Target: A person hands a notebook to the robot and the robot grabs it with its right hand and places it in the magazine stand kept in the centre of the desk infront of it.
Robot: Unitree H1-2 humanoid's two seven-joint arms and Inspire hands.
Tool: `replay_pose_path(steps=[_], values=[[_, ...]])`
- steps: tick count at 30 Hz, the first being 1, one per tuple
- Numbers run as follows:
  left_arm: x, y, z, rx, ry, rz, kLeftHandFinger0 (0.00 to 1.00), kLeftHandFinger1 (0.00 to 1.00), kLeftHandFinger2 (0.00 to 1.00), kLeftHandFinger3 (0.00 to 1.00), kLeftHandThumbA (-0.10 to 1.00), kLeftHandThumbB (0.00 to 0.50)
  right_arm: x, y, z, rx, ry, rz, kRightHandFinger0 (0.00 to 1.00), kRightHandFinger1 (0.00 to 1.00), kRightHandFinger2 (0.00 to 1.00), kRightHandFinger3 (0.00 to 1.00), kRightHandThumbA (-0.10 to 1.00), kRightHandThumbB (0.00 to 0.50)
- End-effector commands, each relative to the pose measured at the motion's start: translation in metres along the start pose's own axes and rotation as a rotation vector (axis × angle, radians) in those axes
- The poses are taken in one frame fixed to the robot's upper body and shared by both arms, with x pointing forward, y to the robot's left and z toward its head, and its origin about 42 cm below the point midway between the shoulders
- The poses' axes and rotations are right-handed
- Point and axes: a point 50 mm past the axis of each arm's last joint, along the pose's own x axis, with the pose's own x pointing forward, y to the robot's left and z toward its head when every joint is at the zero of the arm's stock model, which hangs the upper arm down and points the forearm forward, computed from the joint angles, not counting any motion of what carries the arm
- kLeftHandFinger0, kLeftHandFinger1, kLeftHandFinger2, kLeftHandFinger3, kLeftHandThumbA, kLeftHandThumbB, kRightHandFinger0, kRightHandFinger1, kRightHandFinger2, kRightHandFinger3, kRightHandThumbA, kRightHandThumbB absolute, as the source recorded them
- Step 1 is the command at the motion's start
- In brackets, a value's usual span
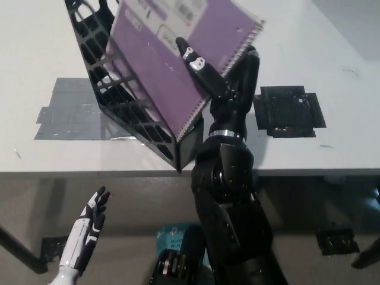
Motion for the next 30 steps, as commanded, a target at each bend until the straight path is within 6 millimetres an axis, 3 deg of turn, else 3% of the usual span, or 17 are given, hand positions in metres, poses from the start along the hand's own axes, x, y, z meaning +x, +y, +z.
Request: replay_pose_path(steps=[1,5,8,9,10,11,12,13,14,16,25,30], values=[[0.006,0.011,0.009,0.035,-0.070,0.026,1.00,1.00,1.00,1.00,1.00,0.500,-0.007,0.032,0.015,0.029,-0.107,0.118,0.00,0.00,0.28,0.39,0.95,0.000],[0.006,0.012,0.009,0.042,-0.071,0.023,1.00,1.00,1.00,1.00,1.00,0.500,-0.005,0.036,0.021,-0.042,-0.143,0.128,0.00,0.00,0.20,0.34,0.92,0.001],[0.006,0.012,0.008,0.040,-0.067,0.021,1.00,1.00,1.00,1.00,1.00,0.500,-0.002,0.041,0.027,-0.107,-0.175,0.154,0.00,0.00,0.07,0.24,0.96,0.001],[0.006,0.012,0.009,0.041,-0.068,0.020,1.00,1.00,1.00,1.00,1.00,0.500,-0.001,0.042,0.028,-0.135,-0.188,0.178,0.06,0.00,0.09,0.24,0.94,0.038],[0.006,0.012,0.010,0.042,-0.072,0.021,1.00,1.00,1.00,1.00,1.00,0.500,0.001,0.043,0.028,-0.158,-0.189,0.225,0.24,0.23,0.36,0.47,0.95,0.190],[0.007,0.012,0.010,0.042,-0.074,0.021,1.00,1.00,1.00,1.00,1.00,0.500,0.003,0.043,0.028,-0.172,-0.188,0.258,0.28,0.26,0.38,0.48,0.97,0.187],[0.008,0.012,0.011,0.039,-0.076,0.020,1.00,1.00,1.00,1.00,1.00,0.500,0.004,0.044,0.029,-0.202,-0.196,0.304,0.45,0.48,0.65,0.69,1.00,0.206],[0.010,0.012,0.011,0.031,-0.078,0.020,1.00,1.00,1.00,1.00,1.00,0.500,0.006,0.045,0.028,-0.277,-0.199,0.404,0.89,0.98,1.00,1.00,1.00,0.293],[0.010,0.012,0.011,0.023,-0.077,0.020,1.00,1.00,1.00,1.00,1.00,0.500,0.006,0.046,0.026,-0.293,-0.193,0.450,1.00,1.00,1.00,1.00,1.00,0.378],[0.010,0.012,0.011,0.011,-0.075,0.019,1.00,1.00,1.00,1.00,1.00,0.500,0.004,0.047,0.023,-0.295,-0.176,0.506,1.00,1.00,1.00,1.00,1.00,0.433],[0.016,0.014,0.015,0.054,-0.097,0.013,1.00,1.00,1.00,1.00,1.00,0.500,0.008,0.046,0.022,-0.322,-0.218,0.530,1.00,1.00,1.00,1.00,1.00,0.383],[0.017,0.015,0.016,0.078,-0.106,0.009,1.00,1.00,1.00,1.00,1.00,0.500,0.011,0.046,0.021,-0.316,-0.222,0.520,1.00,1.00,1.00,1.00,1.00,0.382]])
